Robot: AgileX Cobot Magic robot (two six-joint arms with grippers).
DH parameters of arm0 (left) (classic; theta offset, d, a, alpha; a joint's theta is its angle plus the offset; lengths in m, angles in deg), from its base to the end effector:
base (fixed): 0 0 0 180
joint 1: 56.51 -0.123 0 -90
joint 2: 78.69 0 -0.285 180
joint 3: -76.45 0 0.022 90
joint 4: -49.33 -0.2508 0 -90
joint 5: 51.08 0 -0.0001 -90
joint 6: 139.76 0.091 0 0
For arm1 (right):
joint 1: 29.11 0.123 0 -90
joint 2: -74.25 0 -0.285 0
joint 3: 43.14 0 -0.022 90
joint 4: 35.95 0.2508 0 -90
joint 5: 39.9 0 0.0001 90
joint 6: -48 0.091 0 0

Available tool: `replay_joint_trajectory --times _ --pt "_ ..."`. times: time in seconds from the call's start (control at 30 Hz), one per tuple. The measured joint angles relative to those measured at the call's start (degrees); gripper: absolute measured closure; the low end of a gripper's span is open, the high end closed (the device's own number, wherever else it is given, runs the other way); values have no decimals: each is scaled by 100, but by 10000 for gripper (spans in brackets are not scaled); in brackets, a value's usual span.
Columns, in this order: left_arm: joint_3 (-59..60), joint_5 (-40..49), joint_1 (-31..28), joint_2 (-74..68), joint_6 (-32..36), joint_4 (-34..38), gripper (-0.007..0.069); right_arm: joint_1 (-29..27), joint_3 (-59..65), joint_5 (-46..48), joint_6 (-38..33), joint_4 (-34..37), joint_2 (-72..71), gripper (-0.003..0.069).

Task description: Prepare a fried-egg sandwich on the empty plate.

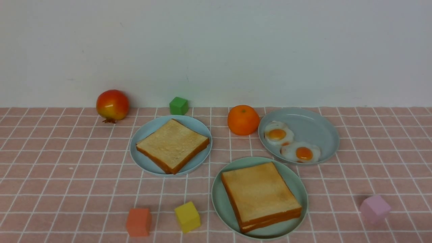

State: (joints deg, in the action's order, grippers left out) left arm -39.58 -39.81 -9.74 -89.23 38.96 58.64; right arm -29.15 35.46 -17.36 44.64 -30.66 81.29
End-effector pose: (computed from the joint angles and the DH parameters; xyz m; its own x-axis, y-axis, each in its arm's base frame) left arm 0.0296 -0.0357 0.2701 -0.0843 -0.1741 -0.9811 0.7469 0.6407 -0.1779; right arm 0.0520 0.0032 0.1706 -0.3113 0.0269 -0.9499 -0.0246 0.9990 0.0363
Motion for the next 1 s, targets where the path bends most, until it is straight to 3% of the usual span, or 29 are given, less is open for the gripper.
replay_joint_trajectory --times 0.1,0.2,0.23,0.3,0.43,0.53,1.0 --pt "239 -309 -767 0 -101 -18 612 0 -5 0 0 0 0 635" --pt "733 -549 -2389 51 -319 -7 612 0 -5 0 0 0 0 632" --pt "733 -549 -2389 51 -325 -7 612 0 -5 0 6 0 0 632" --pt "1216 -542 -3634 214 -445 -7 612 0 -5 0 20 0 0 629" --pt "1462 58 -4541 327 -715 -23 612 0 -5 0 23 -11 0 624" --pt "1460 817 -4773 327 -819 -50 612 0 -5 0 23 -17 0 619" --pt "1442 904 -4782 331 -842 -33 612 0 -5 0 23 -17 0 595"
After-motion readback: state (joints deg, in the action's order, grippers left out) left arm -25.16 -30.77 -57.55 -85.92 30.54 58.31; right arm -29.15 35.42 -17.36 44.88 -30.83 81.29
